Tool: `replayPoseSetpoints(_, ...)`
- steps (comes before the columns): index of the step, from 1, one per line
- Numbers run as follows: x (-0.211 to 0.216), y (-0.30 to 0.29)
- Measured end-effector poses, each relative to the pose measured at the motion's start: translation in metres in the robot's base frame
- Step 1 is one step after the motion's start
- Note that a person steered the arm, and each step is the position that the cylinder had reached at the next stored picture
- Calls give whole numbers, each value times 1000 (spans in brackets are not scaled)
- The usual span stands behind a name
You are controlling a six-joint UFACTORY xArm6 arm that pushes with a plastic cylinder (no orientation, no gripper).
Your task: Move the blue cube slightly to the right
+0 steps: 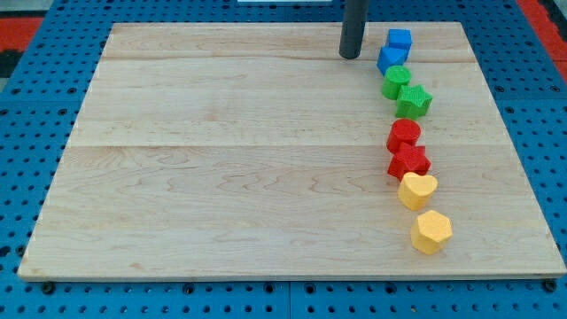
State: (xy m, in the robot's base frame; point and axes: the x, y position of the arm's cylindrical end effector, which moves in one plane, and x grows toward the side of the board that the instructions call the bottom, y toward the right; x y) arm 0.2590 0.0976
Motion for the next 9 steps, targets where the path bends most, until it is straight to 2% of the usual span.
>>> replayPoseSetpoints(3,-10,8)
replayPoseSetpoints(9,-10,69)
